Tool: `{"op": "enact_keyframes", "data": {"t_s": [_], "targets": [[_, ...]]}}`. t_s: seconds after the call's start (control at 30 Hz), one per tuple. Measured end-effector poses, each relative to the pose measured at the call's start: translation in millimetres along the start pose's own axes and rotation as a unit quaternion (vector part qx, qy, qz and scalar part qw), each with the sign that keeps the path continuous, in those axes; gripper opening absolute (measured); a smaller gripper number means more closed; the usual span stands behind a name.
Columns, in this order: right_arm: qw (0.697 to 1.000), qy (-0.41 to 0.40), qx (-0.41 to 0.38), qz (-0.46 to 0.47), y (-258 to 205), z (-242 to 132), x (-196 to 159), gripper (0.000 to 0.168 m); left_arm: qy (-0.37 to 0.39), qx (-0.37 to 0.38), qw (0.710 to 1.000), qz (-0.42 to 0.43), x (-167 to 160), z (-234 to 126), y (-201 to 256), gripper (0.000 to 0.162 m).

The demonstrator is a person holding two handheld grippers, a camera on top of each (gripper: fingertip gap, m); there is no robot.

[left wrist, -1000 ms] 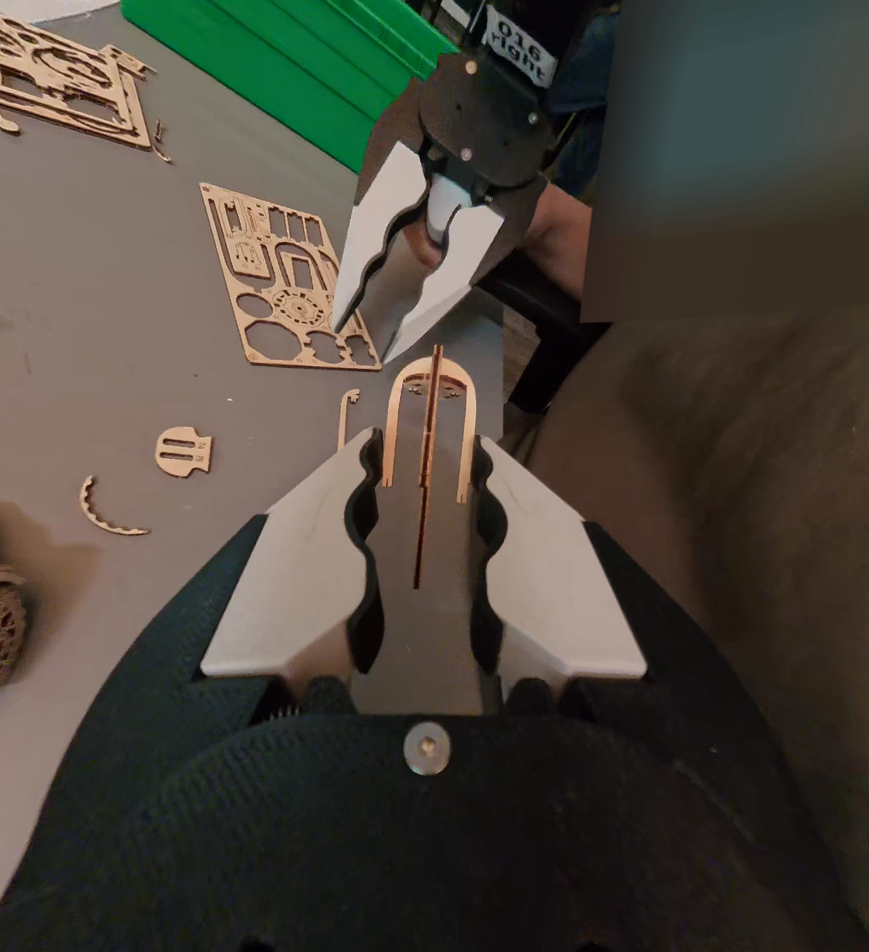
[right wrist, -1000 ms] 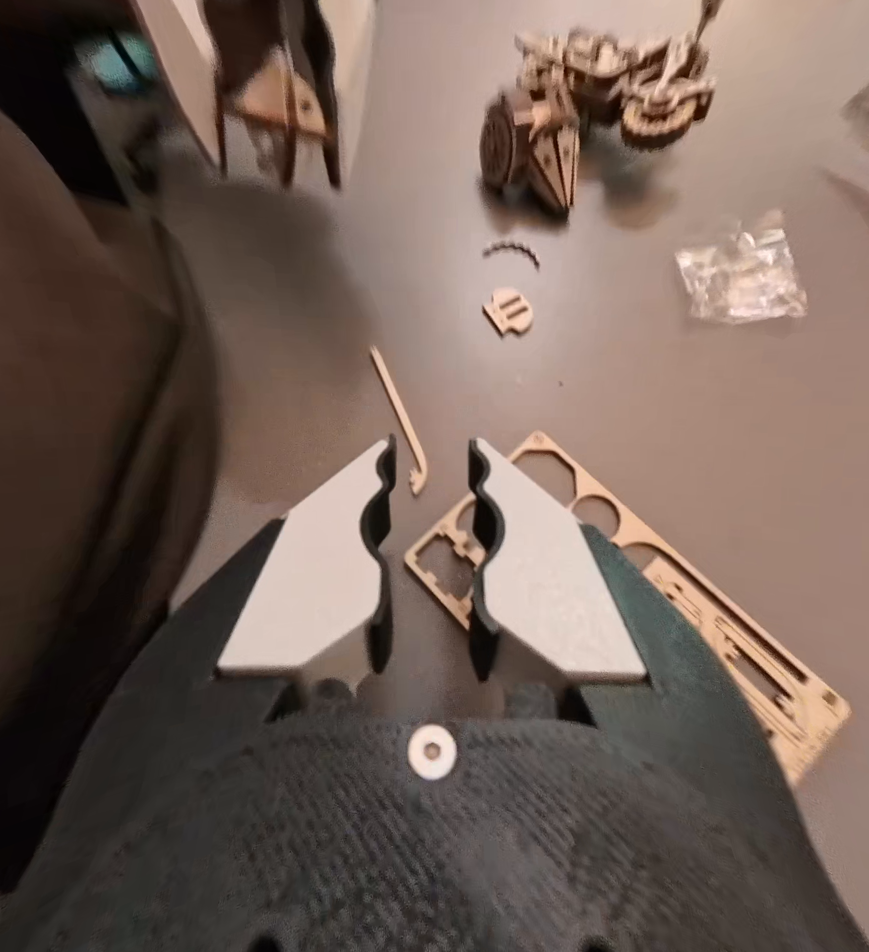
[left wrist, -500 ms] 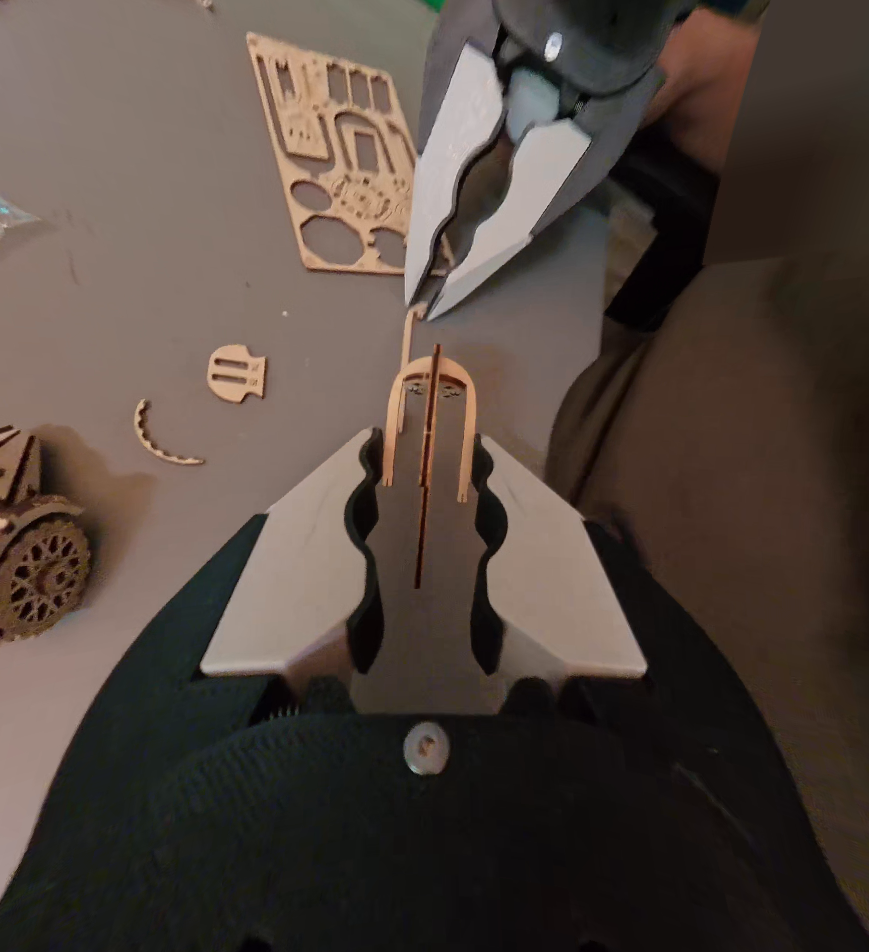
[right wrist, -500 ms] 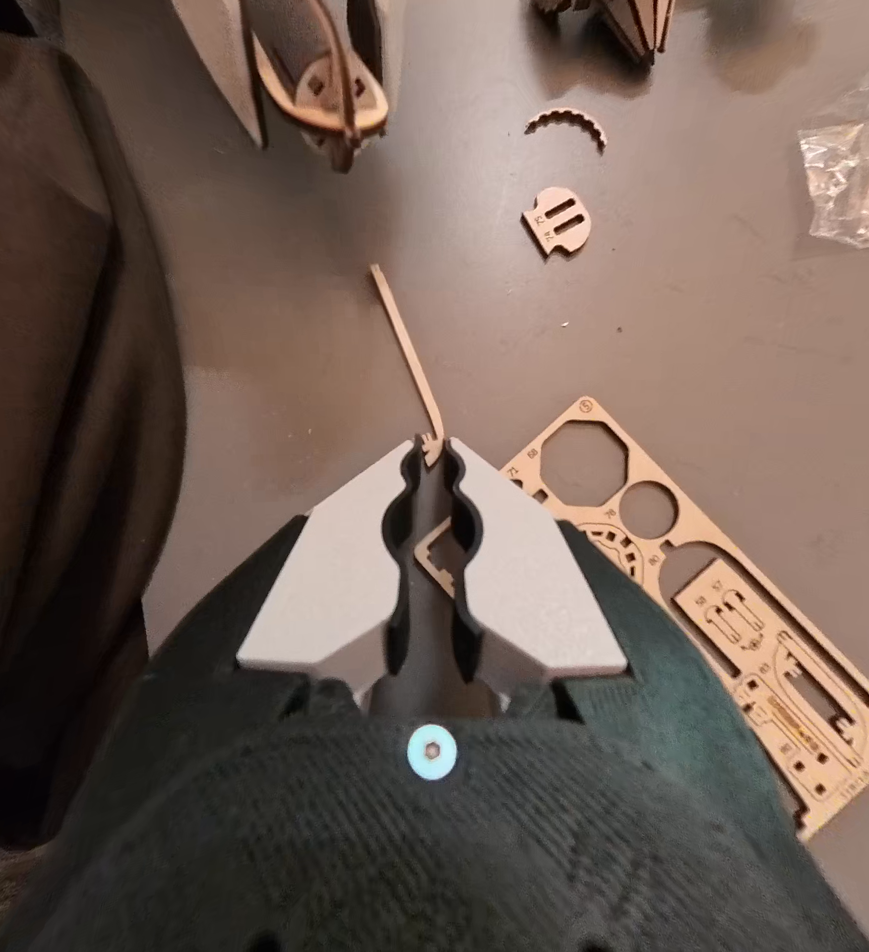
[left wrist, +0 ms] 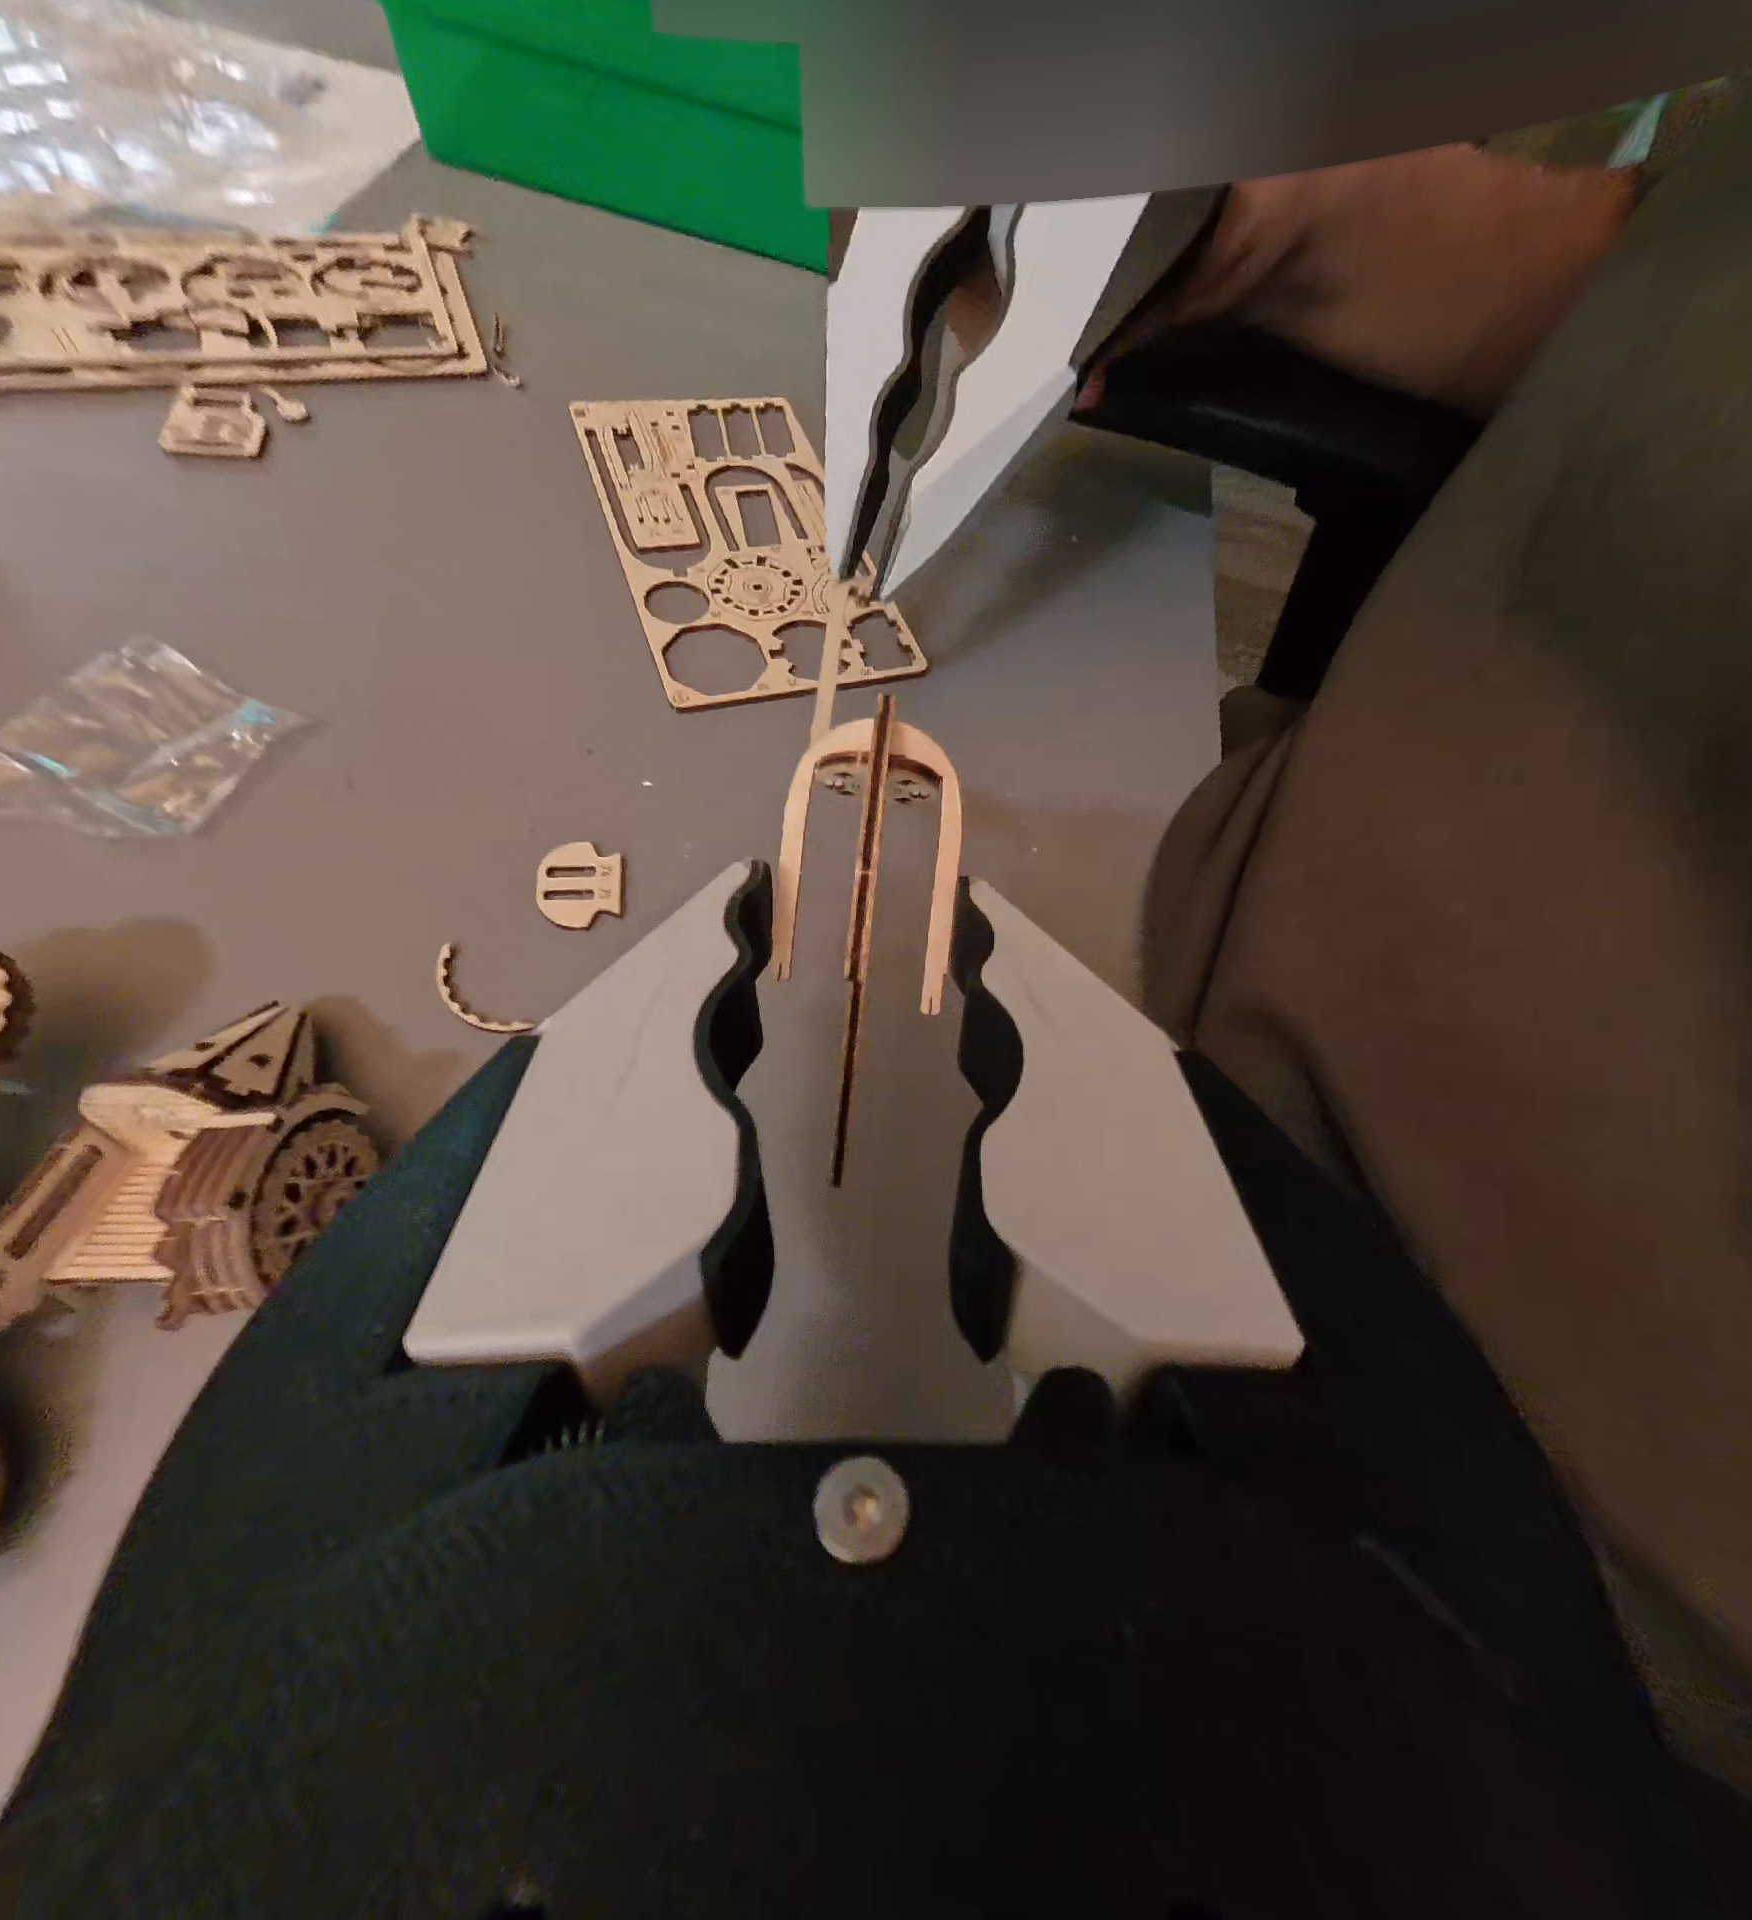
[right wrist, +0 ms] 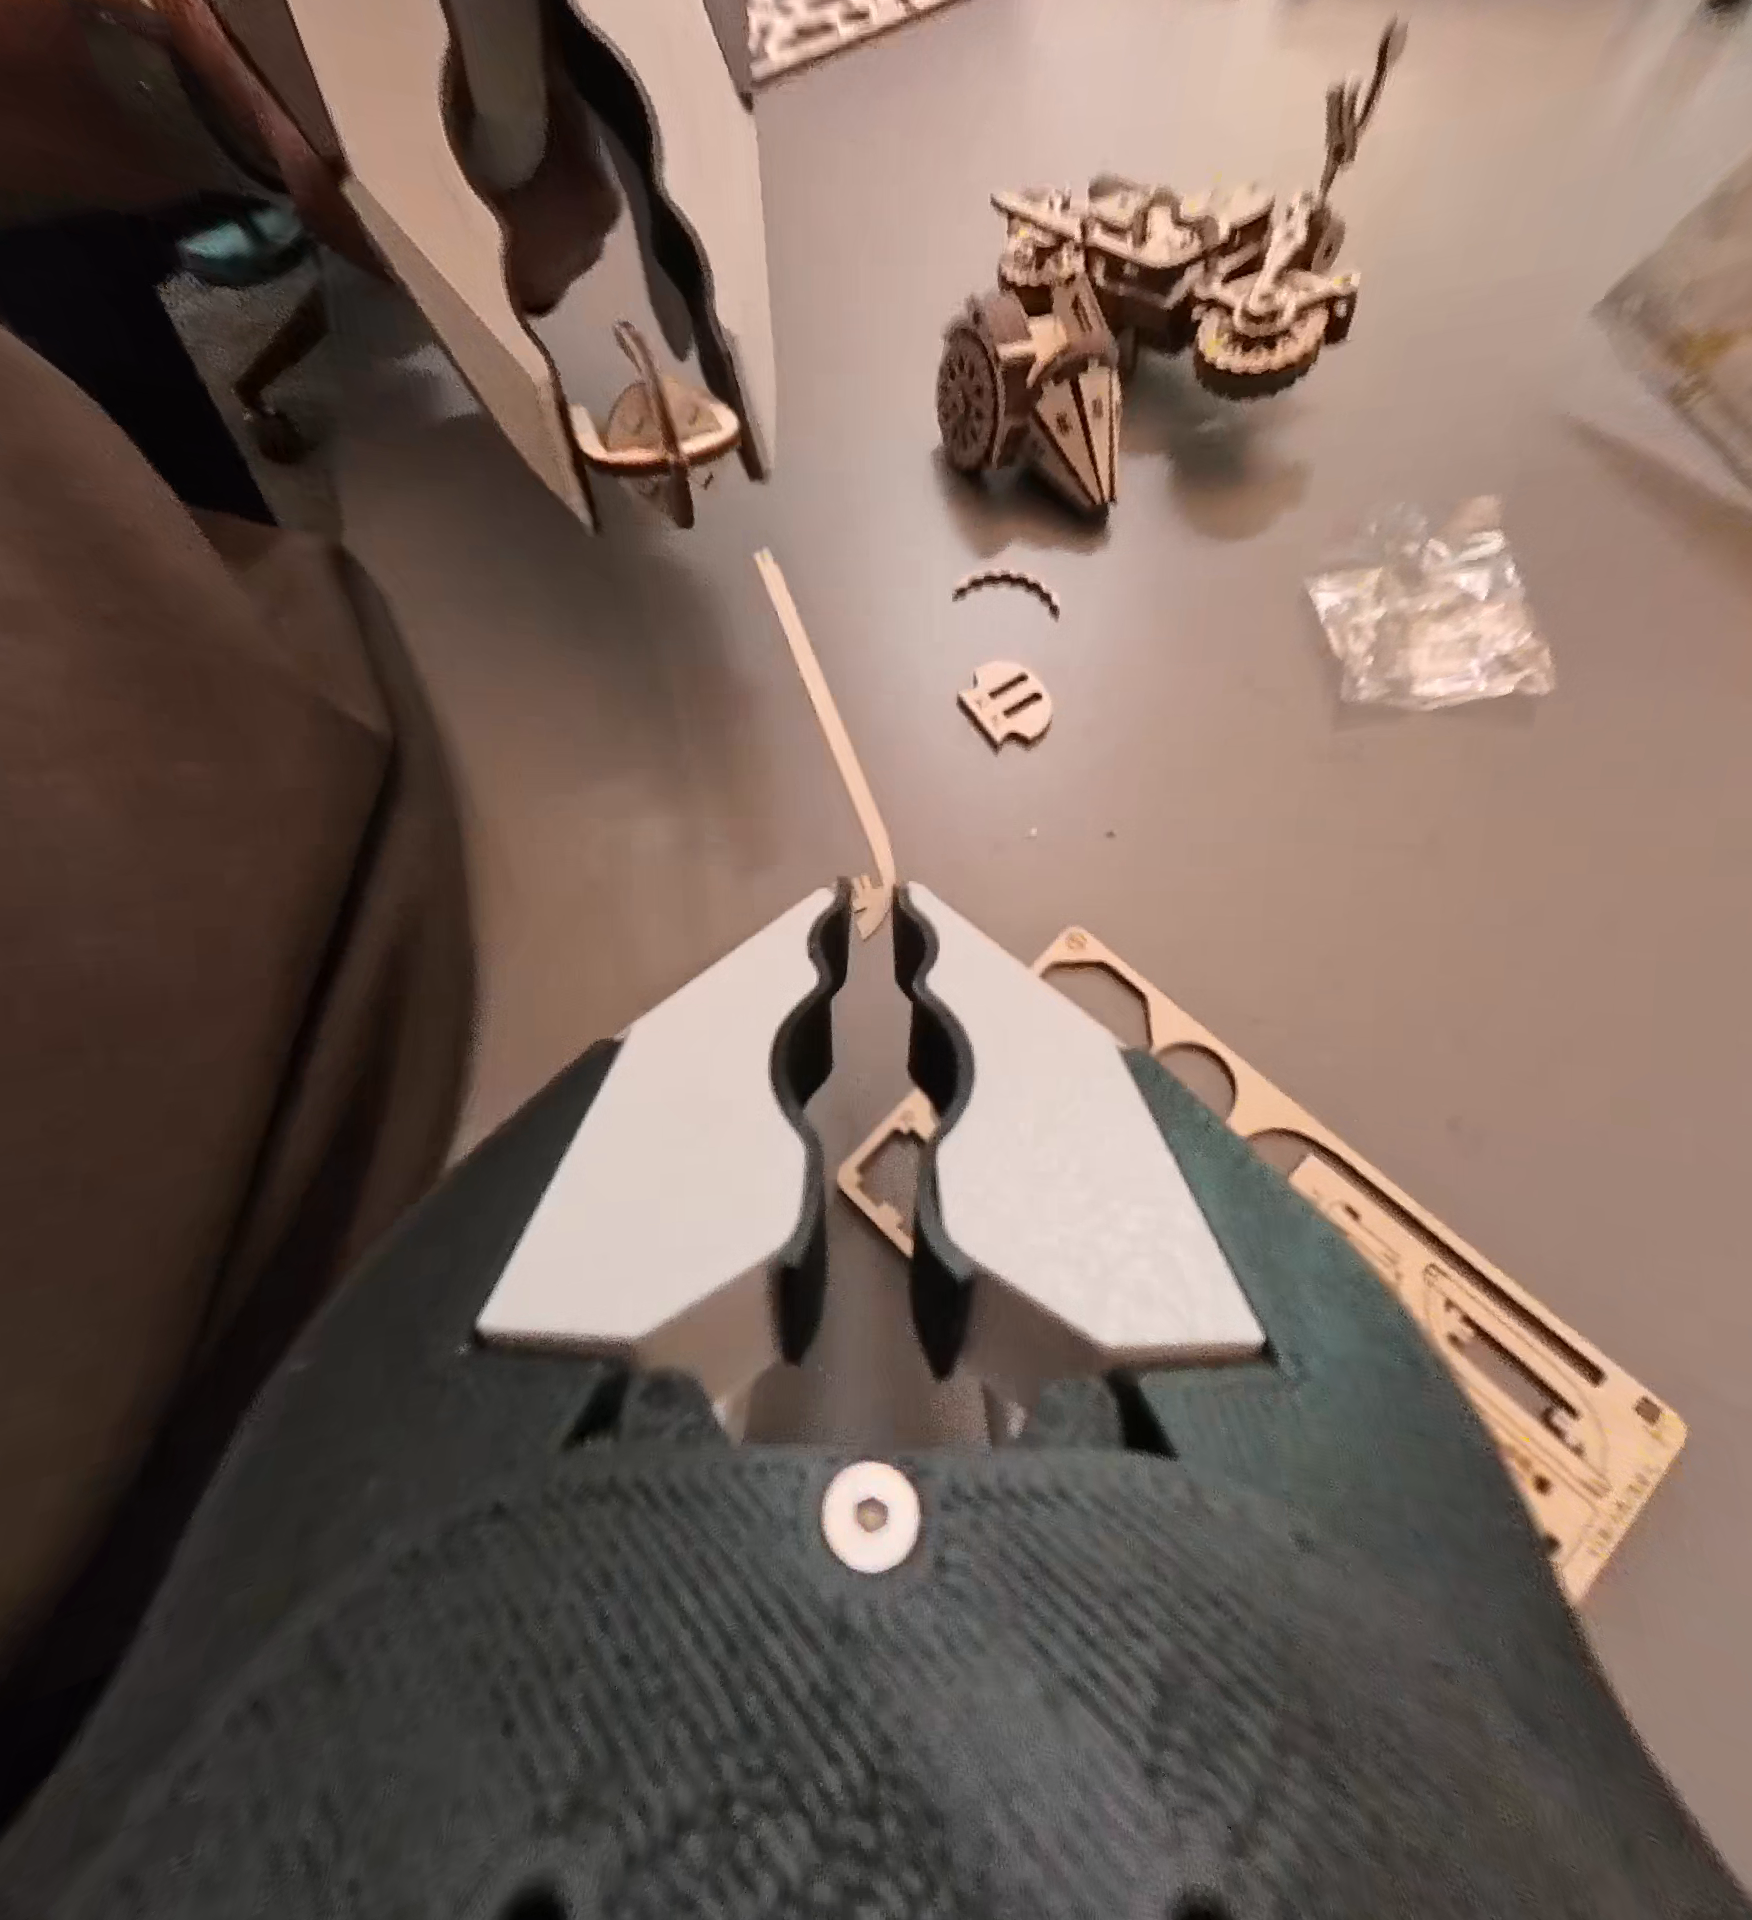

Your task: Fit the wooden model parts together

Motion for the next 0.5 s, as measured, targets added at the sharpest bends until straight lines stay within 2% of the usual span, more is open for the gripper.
{"op": "enact_keyframes", "data": {"t_s": [0.2, 0.5], "targets": [[0.998, 0.048, -0.019, -0.048, -8.8, -10.4, 18.1, 0.006, 0.03, -0.01, 0.998, 0.048, 6.2, -9.0, 8.3, 0.034], [0.998, 0.037, -0.015, -0.044, -9.4, -6.8, 14.3, 0.006, 0.03, -0.023, 0.998, 0.046, 6.3, -3.0, 8.4, 0.034]]}}
Point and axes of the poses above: each gripper's, where its closed fingertips meet, z out along the fingers, x out of its top, y = z × x across the jaws, the point moved 7 cm from there along -z, back along the fingers, and after that the axes turned 9 degrees about -z, right-handed, at the moved point
